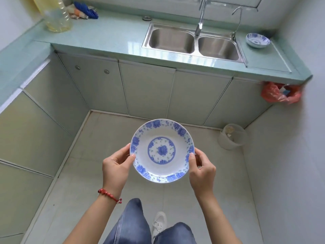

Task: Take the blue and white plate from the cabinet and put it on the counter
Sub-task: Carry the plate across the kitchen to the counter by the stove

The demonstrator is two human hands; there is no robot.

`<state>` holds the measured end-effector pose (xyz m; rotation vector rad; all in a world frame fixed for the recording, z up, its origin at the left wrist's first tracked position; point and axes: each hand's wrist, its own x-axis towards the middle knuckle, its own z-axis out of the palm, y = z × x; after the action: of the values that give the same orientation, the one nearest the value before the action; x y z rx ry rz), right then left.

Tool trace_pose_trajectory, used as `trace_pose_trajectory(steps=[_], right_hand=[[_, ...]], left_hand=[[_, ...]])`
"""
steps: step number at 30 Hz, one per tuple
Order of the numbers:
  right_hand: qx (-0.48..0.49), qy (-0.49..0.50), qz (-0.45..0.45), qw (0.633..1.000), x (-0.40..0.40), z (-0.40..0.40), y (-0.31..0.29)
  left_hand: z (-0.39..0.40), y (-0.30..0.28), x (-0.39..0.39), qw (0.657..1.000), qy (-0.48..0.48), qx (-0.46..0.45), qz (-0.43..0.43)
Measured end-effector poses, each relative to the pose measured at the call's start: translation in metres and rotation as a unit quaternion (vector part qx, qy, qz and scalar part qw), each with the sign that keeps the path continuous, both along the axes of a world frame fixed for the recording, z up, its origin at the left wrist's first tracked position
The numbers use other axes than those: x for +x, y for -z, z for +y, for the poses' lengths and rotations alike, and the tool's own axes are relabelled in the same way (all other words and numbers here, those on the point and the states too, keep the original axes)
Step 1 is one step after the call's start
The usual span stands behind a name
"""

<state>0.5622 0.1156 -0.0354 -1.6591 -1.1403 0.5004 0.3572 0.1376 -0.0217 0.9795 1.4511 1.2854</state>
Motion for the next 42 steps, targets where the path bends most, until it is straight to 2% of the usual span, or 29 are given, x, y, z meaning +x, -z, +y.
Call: trace_pose_trajectory(steps=[8, 16, 25, 30, 34, 42], right_hand=[[0.007, -0.041, 0.02, 0.999, 0.003, 0.125, 0.004], [-0.01, -0.122, 0.016, 0.992, -0.034, 0.257, 0.001], [-0.029, -0.247, 0.025, 0.968, -0.097, 0.361, -0.002], [-0.04, -0.361, 0.028, 0.931, -0.149, 0.409, -0.002], [-0.049, -0.451, 0.032, 0.891, -0.188, 0.442, -0.002], [-0.049, -0.602, 0.01, 0.797, -0.255, 0.476, -0.003]], left_hand=[[0.105, 0.003, 0.003, 0.999, -0.04, 0.012, -0.02], [0.215, 0.008, -0.036, 0.994, -0.1, 0.016, -0.035], [0.262, 0.008, -0.085, 0.972, -0.229, 0.029, -0.031], [0.268, 0.01, -0.111, 0.937, -0.349, 0.024, -0.013], [0.272, 0.008, -0.124, 0.891, -0.454, 0.024, 0.005], [0.265, 0.002, -0.131, 0.798, -0.603, 0.025, 0.014]])
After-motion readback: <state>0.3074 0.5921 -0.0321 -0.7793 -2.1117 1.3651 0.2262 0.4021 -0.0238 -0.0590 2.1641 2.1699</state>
